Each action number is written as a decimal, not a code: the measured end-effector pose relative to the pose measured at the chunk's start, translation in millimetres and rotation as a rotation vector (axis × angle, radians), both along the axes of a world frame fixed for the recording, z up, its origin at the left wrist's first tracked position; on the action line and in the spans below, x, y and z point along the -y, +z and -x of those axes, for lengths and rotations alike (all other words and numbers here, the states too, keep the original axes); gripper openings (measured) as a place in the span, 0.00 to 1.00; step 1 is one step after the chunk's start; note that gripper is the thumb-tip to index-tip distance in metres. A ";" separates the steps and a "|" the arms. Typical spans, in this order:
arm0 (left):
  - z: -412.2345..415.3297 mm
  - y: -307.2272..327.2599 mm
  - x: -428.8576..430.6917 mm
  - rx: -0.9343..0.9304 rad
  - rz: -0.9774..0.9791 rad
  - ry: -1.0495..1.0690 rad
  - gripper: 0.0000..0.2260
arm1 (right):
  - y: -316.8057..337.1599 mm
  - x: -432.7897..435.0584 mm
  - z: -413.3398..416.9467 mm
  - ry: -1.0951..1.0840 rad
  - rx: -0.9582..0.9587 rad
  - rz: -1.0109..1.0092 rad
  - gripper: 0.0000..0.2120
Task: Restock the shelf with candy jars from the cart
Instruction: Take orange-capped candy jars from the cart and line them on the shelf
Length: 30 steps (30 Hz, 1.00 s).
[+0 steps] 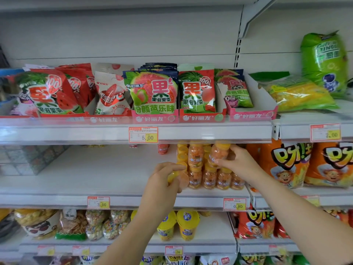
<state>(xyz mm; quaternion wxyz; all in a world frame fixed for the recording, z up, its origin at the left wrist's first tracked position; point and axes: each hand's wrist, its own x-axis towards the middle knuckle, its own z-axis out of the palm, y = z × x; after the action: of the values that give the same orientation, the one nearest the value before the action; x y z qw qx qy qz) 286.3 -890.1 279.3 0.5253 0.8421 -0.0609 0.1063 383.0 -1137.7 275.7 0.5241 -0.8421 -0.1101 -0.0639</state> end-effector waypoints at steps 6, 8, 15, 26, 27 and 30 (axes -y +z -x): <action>4.8 -0.8 -5.9 0.003 0.027 0.018 0.15 | -10.8 9.5 -31.4 0.050 -0.065 0.084 0.21; 5.7 -0.9 -8.0 0.000 0.024 0.027 0.14 | -14.4 10.1 -36.7 0.069 -0.086 0.093 0.27; 5.6 -1.4 -10.8 -0.013 0.020 0.050 0.13 | -15.7 7.1 -47.6 0.084 -0.114 0.189 0.31; 4.9 0.9 -12.9 -0.001 0.017 0.051 0.13 | -17.9 -1.2 -50.3 0.032 -0.028 0.272 0.41; 4.6 0.7 -13.4 0.000 0.016 0.052 0.13 | -19.6 1.2 -53.4 0.037 -0.041 0.265 0.42; 2.9 0.6 -14.5 0.005 0.016 0.052 0.14 | -21.8 4.6 -58.0 0.054 -0.072 0.221 0.42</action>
<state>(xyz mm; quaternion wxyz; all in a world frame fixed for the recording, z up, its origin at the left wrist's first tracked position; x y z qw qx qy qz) 283.4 -875.6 279.9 0.5291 0.8388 -0.0394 0.1225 441.0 -1142.3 253.9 0.4331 -0.8933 -0.1200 -0.0069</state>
